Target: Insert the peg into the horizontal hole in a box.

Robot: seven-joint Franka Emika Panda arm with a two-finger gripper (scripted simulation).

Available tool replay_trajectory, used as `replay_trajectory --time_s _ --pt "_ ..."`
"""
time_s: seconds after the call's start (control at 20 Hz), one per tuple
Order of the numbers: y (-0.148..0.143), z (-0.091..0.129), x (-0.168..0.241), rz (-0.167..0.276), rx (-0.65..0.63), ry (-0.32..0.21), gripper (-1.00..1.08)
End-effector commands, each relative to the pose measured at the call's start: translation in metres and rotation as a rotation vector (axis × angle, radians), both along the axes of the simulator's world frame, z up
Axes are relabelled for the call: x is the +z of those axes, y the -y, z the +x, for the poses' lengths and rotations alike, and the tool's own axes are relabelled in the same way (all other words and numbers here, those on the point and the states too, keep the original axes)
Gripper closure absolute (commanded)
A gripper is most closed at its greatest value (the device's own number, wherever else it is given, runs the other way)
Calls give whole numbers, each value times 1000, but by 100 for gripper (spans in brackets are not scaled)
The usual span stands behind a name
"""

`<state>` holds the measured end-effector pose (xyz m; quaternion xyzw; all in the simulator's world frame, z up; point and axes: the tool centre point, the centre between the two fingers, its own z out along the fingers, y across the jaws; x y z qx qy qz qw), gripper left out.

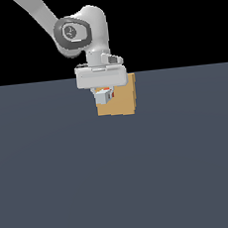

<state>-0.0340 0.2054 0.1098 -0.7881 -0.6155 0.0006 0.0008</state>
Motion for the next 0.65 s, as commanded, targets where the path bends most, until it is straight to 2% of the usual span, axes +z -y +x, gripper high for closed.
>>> replay_trajectory --time_s 0.0,0.3,0.6 --pt "-16 5 2 1 0 4 108" --pt "-36 11 2 2 0 5 108" --pt "-37 12 3 2 0 5 108"
